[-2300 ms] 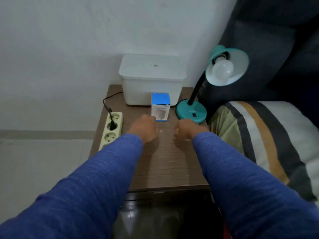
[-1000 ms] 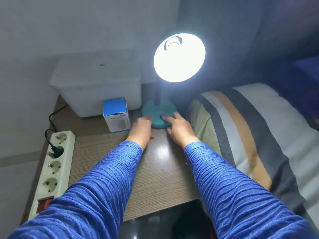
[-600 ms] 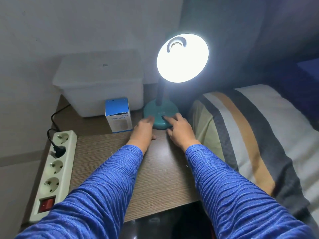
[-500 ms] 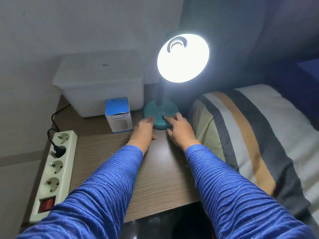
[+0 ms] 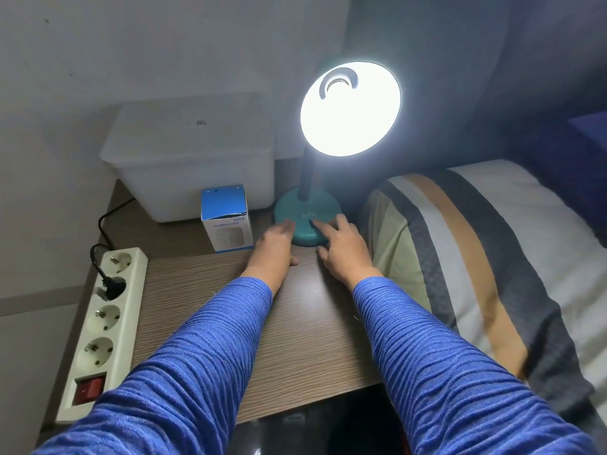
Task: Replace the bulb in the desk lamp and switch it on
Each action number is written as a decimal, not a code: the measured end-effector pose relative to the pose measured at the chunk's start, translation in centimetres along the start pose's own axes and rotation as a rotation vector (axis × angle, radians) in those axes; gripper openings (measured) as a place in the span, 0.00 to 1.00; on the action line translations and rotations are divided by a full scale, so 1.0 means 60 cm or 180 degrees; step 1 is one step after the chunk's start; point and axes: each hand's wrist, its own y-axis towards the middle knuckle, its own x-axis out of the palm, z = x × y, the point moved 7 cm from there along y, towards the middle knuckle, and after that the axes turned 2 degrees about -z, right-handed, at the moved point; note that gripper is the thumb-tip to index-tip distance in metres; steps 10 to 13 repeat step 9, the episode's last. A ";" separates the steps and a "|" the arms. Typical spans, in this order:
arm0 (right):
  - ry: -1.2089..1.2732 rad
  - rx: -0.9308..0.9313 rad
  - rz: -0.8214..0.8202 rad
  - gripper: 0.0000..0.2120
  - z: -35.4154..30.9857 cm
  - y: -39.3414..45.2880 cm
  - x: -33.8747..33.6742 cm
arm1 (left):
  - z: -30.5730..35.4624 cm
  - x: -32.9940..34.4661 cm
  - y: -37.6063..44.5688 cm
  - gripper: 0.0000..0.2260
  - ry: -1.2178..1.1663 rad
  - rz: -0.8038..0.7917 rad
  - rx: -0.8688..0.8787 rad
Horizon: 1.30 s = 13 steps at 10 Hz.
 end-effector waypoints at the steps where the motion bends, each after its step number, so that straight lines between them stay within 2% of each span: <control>1: -0.0038 0.0013 -0.0032 0.28 0.000 -0.001 0.001 | 0.000 0.000 0.000 0.30 0.0022 -0.0022 -0.0003; 4: -0.0058 0.0040 -0.0045 0.28 -0.004 0.000 0.001 | -0.003 0.004 0.003 0.32 0.0113 -0.0044 -0.0022; 7: -0.0179 0.0188 -0.0647 0.31 -0.028 -0.014 0.015 | -0.015 0.016 -0.012 0.35 0.0039 -0.0240 -0.0181; 8: 0.0003 0.0248 -0.0403 0.29 -0.025 -0.044 0.023 | -0.028 0.015 -0.047 0.33 -0.0189 -0.0080 -0.0345; 9: -0.0121 0.0073 -0.0362 0.26 -0.042 -0.091 0.030 | -0.033 0.022 -0.108 0.26 -0.0250 -0.0184 -0.0384; 13: -0.0121 0.0073 -0.0362 0.26 -0.042 -0.091 0.030 | -0.033 0.022 -0.108 0.26 -0.0250 -0.0184 -0.0384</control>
